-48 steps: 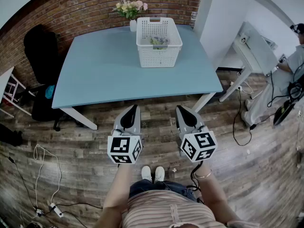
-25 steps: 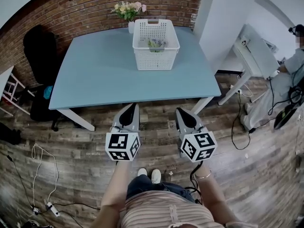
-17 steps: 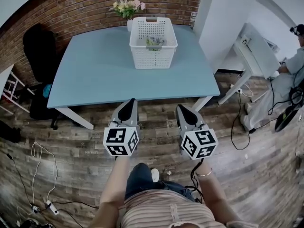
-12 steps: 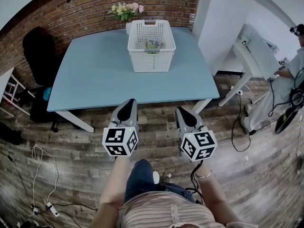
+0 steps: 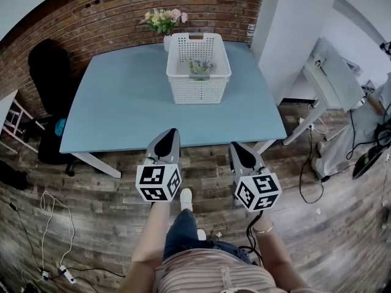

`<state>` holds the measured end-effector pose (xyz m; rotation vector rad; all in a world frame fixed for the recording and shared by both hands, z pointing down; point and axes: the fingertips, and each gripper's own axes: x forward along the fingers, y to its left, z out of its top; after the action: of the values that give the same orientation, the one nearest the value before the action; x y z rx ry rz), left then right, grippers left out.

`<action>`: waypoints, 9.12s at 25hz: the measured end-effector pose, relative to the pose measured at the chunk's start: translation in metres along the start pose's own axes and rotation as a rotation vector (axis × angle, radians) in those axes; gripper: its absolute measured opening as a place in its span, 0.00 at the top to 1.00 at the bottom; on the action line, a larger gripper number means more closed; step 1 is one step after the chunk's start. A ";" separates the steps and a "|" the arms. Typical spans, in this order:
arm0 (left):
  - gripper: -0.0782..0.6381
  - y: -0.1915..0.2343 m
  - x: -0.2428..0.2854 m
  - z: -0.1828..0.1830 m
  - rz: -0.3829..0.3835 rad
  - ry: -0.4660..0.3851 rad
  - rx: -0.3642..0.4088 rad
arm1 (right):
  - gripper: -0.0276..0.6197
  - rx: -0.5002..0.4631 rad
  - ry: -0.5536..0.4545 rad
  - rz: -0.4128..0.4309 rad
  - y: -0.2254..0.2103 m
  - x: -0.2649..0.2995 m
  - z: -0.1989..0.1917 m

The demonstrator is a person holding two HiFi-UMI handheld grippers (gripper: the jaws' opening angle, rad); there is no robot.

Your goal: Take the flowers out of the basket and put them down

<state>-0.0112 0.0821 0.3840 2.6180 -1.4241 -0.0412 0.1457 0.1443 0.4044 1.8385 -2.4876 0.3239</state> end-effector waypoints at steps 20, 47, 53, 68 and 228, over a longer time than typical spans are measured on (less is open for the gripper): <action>0.86 0.088 0.125 0.019 -0.088 0.017 0.008 | 0.95 0.040 0.007 -0.137 -0.047 0.131 0.032; 0.82 0.118 0.199 0.074 -0.152 0.027 0.065 | 0.95 0.007 -0.007 -0.298 -0.099 0.176 0.074; 0.74 0.101 0.241 0.093 -0.236 0.121 0.125 | 0.95 0.016 -0.004 -0.342 -0.129 0.175 0.076; 0.64 0.066 0.366 0.053 -0.335 0.499 0.155 | 0.95 0.012 0.002 -0.360 -0.220 0.204 0.093; 0.80 0.382 0.307 0.072 0.125 0.502 -0.247 | 0.95 -0.179 0.023 0.309 0.096 0.473 0.173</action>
<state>-0.1688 -0.3880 0.3876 2.1314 -1.2967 0.3985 -0.0702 -0.3064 0.2910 1.3799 -2.6823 0.1219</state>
